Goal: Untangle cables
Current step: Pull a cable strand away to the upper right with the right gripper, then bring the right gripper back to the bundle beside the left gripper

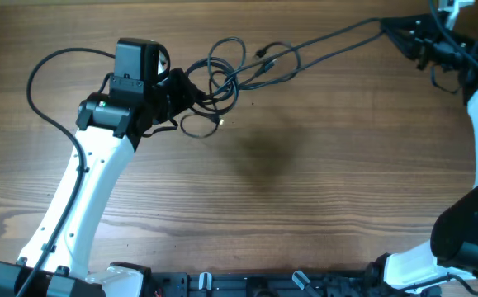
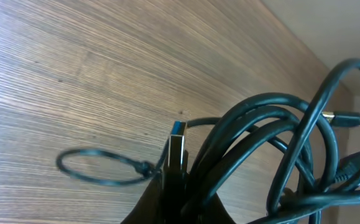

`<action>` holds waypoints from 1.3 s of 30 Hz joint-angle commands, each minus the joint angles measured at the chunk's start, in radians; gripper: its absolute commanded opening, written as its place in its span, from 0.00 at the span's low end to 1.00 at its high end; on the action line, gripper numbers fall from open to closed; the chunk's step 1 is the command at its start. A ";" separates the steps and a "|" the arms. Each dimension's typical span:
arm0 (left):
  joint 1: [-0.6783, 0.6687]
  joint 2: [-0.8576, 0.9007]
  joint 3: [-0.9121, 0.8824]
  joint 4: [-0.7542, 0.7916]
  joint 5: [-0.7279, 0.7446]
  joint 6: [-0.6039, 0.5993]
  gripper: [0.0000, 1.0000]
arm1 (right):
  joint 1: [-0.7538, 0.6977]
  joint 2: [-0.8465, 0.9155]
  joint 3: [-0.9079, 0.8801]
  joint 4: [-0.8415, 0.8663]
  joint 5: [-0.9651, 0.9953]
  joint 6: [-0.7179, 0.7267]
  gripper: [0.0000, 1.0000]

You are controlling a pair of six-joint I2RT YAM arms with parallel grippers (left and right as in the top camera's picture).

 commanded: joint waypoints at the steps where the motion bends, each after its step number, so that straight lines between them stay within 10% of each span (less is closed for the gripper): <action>1: 0.066 -0.005 -0.016 -0.055 -0.254 0.062 0.04 | -0.217 -0.034 0.018 0.044 0.240 -0.021 0.04; 10: 0.065 -0.005 -0.016 -0.042 -0.150 0.089 0.04 | -0.221 -0.034 0.018 -0.140 0.306 -0.227 0.06; 20: 0.065 -0.005 -0.016 0.157 0.515 0.344 0.04 | 0.100 -0.034 0.018 -0.345 0.186 -0.497 0.44; 29: 0.065 -0.005 -0.016 0.175 0.426 0.185 0.04 | 0.458 -0.074 0.018 -0.293 0.151 -0.577 0.54; 39: 0.065 -0.005 -0.016 0.133 0.412 0.152 0.04 | 0.795 -0.177 0.018 -0.371 0.682 -0.597 0.46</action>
